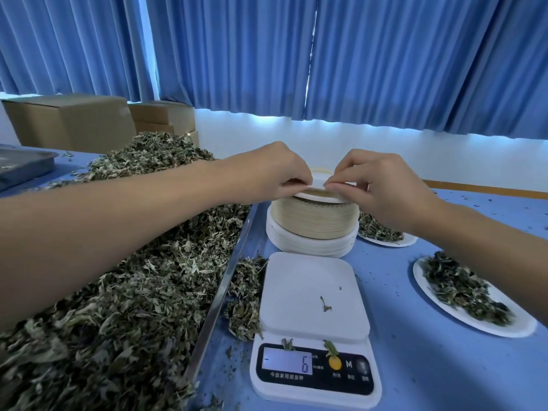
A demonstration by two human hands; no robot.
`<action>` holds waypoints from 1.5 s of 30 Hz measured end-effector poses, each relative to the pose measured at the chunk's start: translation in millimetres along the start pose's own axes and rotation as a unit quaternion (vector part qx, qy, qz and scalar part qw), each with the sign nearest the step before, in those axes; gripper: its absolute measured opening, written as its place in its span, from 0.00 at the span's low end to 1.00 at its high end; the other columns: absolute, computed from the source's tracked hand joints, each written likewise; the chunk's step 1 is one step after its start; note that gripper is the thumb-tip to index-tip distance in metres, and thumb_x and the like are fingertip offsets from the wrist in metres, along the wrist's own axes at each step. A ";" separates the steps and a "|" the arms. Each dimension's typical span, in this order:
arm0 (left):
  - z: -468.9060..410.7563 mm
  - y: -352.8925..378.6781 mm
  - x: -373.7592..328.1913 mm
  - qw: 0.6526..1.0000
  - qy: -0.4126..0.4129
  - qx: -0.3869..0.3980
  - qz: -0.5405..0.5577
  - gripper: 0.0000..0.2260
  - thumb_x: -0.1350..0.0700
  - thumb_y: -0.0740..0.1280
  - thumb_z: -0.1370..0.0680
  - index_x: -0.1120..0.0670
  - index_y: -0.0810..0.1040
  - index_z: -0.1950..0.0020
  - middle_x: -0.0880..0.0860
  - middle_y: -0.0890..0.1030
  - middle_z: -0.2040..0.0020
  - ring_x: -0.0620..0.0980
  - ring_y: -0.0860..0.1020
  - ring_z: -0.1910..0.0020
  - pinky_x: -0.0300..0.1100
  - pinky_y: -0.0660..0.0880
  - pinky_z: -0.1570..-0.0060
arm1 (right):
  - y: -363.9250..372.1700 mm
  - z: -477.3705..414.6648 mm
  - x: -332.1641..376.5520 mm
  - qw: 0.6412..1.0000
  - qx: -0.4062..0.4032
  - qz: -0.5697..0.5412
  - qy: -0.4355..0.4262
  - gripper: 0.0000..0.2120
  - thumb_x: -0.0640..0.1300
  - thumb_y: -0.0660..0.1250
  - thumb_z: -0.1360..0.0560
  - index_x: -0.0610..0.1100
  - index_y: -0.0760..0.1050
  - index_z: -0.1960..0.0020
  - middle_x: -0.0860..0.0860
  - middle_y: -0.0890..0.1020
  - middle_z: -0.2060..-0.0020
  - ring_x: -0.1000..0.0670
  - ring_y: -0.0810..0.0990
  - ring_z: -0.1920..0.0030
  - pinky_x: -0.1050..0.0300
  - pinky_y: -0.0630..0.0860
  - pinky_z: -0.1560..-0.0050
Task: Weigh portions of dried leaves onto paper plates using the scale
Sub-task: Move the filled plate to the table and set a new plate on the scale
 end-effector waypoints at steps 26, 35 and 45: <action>8.8 4.1 -1.9 0.999 0.005 0.040 -0.001 0.09 0.61 0.62 0.17 0.62 0.77 0.56 0.55 0.78 0.60 0.53 0.73 0.60 0.46 0.70 0.54 | -2.5 -7.9 -0.5 0.992 0.109 -0.058 0.009 0.06 0.48 0.72 0.22 0.48 0.88 0.52 0.60 0.83 0.55 0.54 0.82 0.73 0.52 0.79 0.57; 8.1 5.8 1.2 0.999 0.008 0.048 -0.010 0.08 0.62 0.62 0.18 0.62 0.77 0.55 0.56 0.78 0.59 0.54 0.74 0.58 0.48 0.71 0.53 | -3.7 -4.1 9.9 0.977 0.101 0.150 -0.117 0.12 0.49 0.63 0.17 0.47 0.85 0.48 0.53 0.81 0.54 0.47 0.76 0.66 0.46 0.77 0.63; 4.3 1.9 7.3 0.997 -0.037 -0.018 0.070 0.11 0.52 0.65 0.17 0.55 0.84 0.46 0.43 0.82 0.55 0.39 0.73 0.59 0.31 0.64 0.53 | -6.9 -5.4 11.7 0.925 0.069 0.318 -0.196 0.07 0.39 0.66 0.18 0.38 0.81 0.51 0.42 0.79 0.57 0.40 0.69 0.77 0.49 0.72 0.76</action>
Point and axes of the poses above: each hand's wrist, its own z-axis away from the middle knuckle, its own y-axis out of the palm, x = y × z, the point moved 1 cm from there along -z, towards the middle knuckle
